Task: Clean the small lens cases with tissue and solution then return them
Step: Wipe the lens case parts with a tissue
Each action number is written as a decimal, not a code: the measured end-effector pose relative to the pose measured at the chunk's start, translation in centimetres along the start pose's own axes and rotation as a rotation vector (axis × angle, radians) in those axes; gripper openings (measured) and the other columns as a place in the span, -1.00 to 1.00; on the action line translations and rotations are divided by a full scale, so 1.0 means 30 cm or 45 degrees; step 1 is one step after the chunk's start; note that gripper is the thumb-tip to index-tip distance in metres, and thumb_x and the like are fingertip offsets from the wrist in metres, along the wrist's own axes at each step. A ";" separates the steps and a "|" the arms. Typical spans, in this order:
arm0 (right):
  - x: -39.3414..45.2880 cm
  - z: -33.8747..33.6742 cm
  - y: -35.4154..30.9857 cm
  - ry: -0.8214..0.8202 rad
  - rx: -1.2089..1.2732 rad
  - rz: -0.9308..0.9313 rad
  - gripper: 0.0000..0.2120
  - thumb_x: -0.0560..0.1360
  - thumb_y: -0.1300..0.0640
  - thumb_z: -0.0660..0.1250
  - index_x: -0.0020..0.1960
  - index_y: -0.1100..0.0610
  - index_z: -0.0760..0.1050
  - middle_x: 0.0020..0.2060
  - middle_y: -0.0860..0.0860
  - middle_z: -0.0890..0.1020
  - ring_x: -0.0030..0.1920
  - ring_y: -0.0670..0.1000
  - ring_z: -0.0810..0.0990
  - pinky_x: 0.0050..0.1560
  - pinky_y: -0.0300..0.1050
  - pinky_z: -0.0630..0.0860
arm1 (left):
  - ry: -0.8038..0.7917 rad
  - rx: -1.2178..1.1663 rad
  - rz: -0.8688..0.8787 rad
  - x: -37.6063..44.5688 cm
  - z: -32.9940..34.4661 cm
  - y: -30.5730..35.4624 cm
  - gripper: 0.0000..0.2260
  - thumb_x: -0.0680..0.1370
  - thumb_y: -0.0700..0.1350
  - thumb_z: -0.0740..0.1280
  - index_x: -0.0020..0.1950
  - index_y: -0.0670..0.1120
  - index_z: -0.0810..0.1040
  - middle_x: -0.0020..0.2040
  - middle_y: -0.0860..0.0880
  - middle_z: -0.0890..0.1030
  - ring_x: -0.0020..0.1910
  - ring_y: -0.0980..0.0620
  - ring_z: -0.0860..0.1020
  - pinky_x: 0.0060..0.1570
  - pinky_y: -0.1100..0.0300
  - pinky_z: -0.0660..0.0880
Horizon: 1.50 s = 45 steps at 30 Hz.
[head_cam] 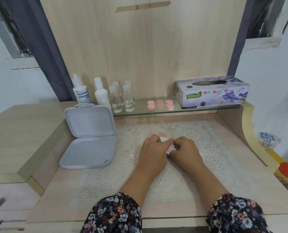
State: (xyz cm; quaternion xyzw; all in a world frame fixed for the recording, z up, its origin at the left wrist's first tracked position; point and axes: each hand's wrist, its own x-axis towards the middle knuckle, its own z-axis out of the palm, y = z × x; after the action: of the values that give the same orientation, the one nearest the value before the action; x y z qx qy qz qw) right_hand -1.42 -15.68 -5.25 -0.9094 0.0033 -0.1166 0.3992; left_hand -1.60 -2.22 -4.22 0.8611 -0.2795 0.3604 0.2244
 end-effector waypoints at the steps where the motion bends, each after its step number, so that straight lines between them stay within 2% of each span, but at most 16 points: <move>1: -0.001 0.000 -0.001 -0.002 0.007 -0.003 -0.86 0.43 0.01 0.35 -0.22 0.07 0.56 -0.17 -0.09 0.51 -0.04 0.01 0.46 -0.09 -0.08 0.44 | -0.036 -0.011 -0.011 0.000 0.000 0.002 -0.58 0.22 -0.37 0.34 0.05 -0.14 0.67 -0.34 -0.04 0.53 -0.24 0.08 0.31 -0.28 0.19 0.49; 4: 0.000 0.001 0.001 0.005 0.023 -0.013 -0.87 0.44 0.00 0.33 -0.14 0.01 0.63 -0.15 -0.10 0.53 -0.02 0.01 0.46 -0.05 -0.03 0.47 | -0.258 -0.030 -0.221 0.003 0.003 0.010 -0.60 0.43 -0.36 0.29 0.24 -0.12 0.55 -0.06 -0.12 0.53 -0.10 -0.08 0.45 -0.09 0.07 0.47; 7: 0.001 0.005 0.000 0.025 0.037 0.011 -0.85 0.43 -0.02 0.33 -0.26 -0.02 0.59 -0.19 -0.14 0.52 -0.04 0.01 0.48 -0.07 -0.02 0.48 | -0.367 -0.107 -0.427 0.004 0.008 0.003 -0.64 0.58 -0.25 0.15 0.37 -0.05 0.40 0.19 -0.08 0.46 0.09 -0.10 0.40 0.06 0.18 0.30; 11: 0.000 0.003 -0.003 0.020 0.016 0.020 -0.89 0.40 -0.04 0.38 -0.24 -0.03 0.59 -0.15 -0.17 0.52 0.00 -0.01 0.46 -0.03 -0.05 0.47 | -0.369 -0.285 -0.556 0.013 0.015 -0.012 -0.69 0.55 -0.27 0.15 0.24 0.00 0.41 0.17 0.02 0.46 0.13 -0.01 0.39 0.08 0.19 0.34; 13: -0.002 0.000 -0.005 -0.010 -0.013 0.013 -0.83 0.41 -0.05 0.39 -0.02 -0.07 0.63 -0.08 -0.19 0.51 0.06 -0.05 0.42 0.05 -0.07 0.44 | -0.250 -0.521 -0.731 0.025 0.004 -0.013 -0.76 0.53 -0.28 0.18 0.08 0.04 0.41 0.06 0.06 0.49 0.06 0.02 0.46 -0.01 0.20 0.42; 15: -0.002 -0.003 -0.006 -0.020 -0.018 0.013 -0.78 0.43 -0.05 0.39 0.06 -0.09 0.63 -0.08 -0.22 0.48 0.08 -0.07 0.39 0.08 -0.09 0.42 | 0.071 -0.646 -0.870 0.029 -0.012 -0.018 -0.78 0.55 -0.29 0.22 0.00 0.05 0.40 -0.02 0.05 0.52 -0.01 0.06 0.49 -0.08 0.24 0.44; 18: 0.000 -0.001 -0.002 -0.017 0.001 0.012 -0.79 0.43 -0.05 0.40 0.06 -0.10 0.63 -0.09 -0.23 0.47 0.08 -0.07 0.41 0.11 -0.06 0.43 | 0.220 -0.459 -0.810 0.012 -0.020 -0.025 -0.82 0.56 -0.25 0.27 0.02 0.04 0.44 -0.05 0.04 0.54 -0.06 0.10 0.49 -0.11 0.26 0.43; 21: 0.000 0.002 0.001 -0.010 -0.011 0.010 -0.93 0.42 -0.07 0.40 -0.11 -0.12 0.59 -0.12 -0.21 0.48 0.02 -0.04 0.44 0.02 -0.07 0.45 | -0.066 -0.372 -0.593 0.000 -0.006 -0.014 -0.85 0.55 -0.24 0.26 0.05 -0.04 0.50 -0.09 0.00 0.54 -0.13 0.06 0.48 -0.18 0.19 0.42; 23: -0.002 0.003 0.001 0.000 -0.001 -0.007 -0.86 0.39 -0.07 0.38 -0.31 -0.12 0.49 -0.18 -0.17 0.50 -0.04 0.00 0.47 -0.07 -0.05 0.47 | -0.220 -0.239 -0.405 -0.001 0.004 -0.009 -0.87 0.53 -0.25 0.24 0.02 -0.08 0.50 -0.12 -0.06 0.54 -0.18 -0.03 0.47 -0.25 0.10 0.42; 25: 0.000 0.002 0.002 0.002 0.025 -0.007 -0.87 0.39 -0.06 0.37 -0.33 -0.15 0.51 -0.18 -0.16 0.52 -0.04 0.00 0.49 -0.06 -0.02 0.49 | -0.296 -0.103 -0.281 0.002 0.005 -0.008 -0.88 0.50 -0.27 0.26 -0.03 -0.10 0.50 -0.19 -0.08 0.50 -0.25 -0.06 0.43 -0.34 0.07 0.37; 28: -0.002 0.000 -0.002 0.002 0.009 -0.033 -0.86 0.39 -0.05 0.37 -0.33 -0.21 0.48 -0.19 -0.16 0.51 -0.04 -0.01 0.48 -0.07 -0.04 0.48 | -0.296 0.114 -0.097 0.015 -0.017 -0.009 -0.74 0.30 -0.37 0.40 -0.11 -0.08 0.53 -0.31 -0.02 0.37 -0.34 0.02 0.27 -0.39 0.19 0.21; 32: 0.004 0.002 0.002 0.014 -0.007 -0.036 -0.77 0.39 -0.08 0.39 -0.38 -0.22 0.41 -0.20 -0.15 0.51 -0.05 0.00 0.47 -0.10 -0.06 0.46 | -0.327 0.387 0.135 0.072 -0.058 -0.008 -0.57 0.04 -0.31 0.53 -0.17 0.00 0.58 -0.37 0.02 0.41 -0.36 0.06 0.15 -0.37 0.30 0.12; 34: 0.007 0.006 0.007 0.019 -0.019 -0.048 -0.75 0.39 -0.08 0.40 -0.41 -0.19 0.39 -0.22 -0.14 0.50 -0.08 0.01 0.47 -0.18 -0.11 0.39 | -0.472 0.380 0.153 0.100 -0.080 -0.002 -0.58 0.20 -0.34 0.48 -0.01 -0.02 0.56 -0.26 -0.02 0.42 -0.32 0.02 0.21 -0.35 0.26 0.08; 37: 0.010 0.011 0.012 0.023 -0.030 -0.045 -0.72 0.39 -0.06 0.40 -0.42 -0.15 0.38 -0.25 -0.13 0.49 -0.11 0.02 0.47 -0.23 -0.15 0.31 | -0.718 0.410 0.119 0.131 -0.088 -0.009 -0.62 0.50 -0.34 0.23 0.25 -0.01 0.40 -0.02 -0.07 0.44 -0.15 -0.01 0.24 -0.20 0.19 0.07; 41: 0.013 0.011 0.015 0.029 -0.058 -0.040 -0.92 0.42 -0.01 0.38 -0.14 -0.07 0.63 -0.15 -0.13 0.53 -0.05 0.01 0.49 -0.15 -0.10 0.44 | -0.821 0.239 -0.099 0.161 -0.074 -0.017 -0.78 0.58 -0.22 0.21 0.21 -0.04 0.40 0.07 -0.07 0.48 -0.01 -0.07 0.38 -0.14 0.19 0.18; 45: 0.011 0.009 0.011 0.006 -0.048 -0.001 -0.88 0.41 -0.02 0.38 -0.18 0.01 0.62 -0.17 -0.15 0.52 -0.04 -0.01 0.48 -0.12 -0.07 0.47 | -0.814 -0.200 -0.534 0.136 -0.044 -0.057 -0.86 0.56 -0.17 0.24 0.09 0.02 0.42 0.05 -0.02 0.50 0.05 -0.07 0.44 -0.07 0.08 0.47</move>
State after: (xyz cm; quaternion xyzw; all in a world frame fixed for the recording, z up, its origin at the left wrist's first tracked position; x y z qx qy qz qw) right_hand -1.03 -15.73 -5.59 -0.9165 0.0061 -0.1187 0.3820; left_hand 1.23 -1.50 -0.65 0.9487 -0.1799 -0.0024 0.2599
